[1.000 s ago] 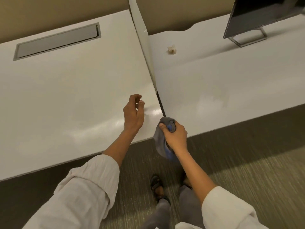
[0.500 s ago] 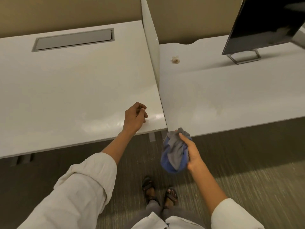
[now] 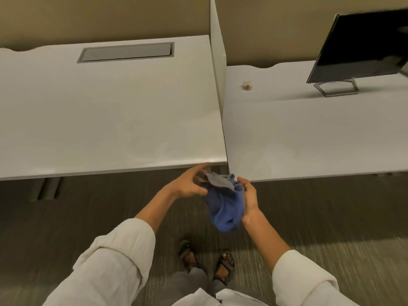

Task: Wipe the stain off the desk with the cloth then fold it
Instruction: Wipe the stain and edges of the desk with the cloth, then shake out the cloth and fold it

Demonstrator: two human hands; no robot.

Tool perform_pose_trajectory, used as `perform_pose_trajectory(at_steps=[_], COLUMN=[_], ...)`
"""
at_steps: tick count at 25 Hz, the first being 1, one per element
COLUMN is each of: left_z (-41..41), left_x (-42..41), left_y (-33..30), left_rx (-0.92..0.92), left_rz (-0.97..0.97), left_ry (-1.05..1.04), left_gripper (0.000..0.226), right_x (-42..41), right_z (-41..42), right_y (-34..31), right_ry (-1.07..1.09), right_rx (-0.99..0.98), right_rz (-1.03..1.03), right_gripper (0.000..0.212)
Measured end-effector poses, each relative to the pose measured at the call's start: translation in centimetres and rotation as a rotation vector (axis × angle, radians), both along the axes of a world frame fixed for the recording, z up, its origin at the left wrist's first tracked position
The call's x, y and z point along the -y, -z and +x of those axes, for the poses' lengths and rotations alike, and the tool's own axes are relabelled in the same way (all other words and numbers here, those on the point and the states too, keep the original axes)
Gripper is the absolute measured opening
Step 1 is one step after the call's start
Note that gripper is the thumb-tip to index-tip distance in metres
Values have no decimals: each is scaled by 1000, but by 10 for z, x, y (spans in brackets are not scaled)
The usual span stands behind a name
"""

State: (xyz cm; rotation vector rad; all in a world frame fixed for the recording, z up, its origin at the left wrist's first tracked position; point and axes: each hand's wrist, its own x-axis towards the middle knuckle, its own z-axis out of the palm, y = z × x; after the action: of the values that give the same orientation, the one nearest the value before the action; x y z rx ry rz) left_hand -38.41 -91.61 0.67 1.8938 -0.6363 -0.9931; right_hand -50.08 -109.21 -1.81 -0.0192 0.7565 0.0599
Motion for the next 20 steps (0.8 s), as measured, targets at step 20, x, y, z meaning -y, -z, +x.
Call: perform_pose_trajectory(at_steps=[20], left_z=[7], left_x=[-180], left_y=[-4], left_rx=[-236], left_rz=[-107], left_ry=[-737], left_gripper=[10], right_x=[-137], right_z=[-23], right_y=[-16], right_ry=[-735], right_rx=[109], right_rz=[-700], right_gripper=[25])
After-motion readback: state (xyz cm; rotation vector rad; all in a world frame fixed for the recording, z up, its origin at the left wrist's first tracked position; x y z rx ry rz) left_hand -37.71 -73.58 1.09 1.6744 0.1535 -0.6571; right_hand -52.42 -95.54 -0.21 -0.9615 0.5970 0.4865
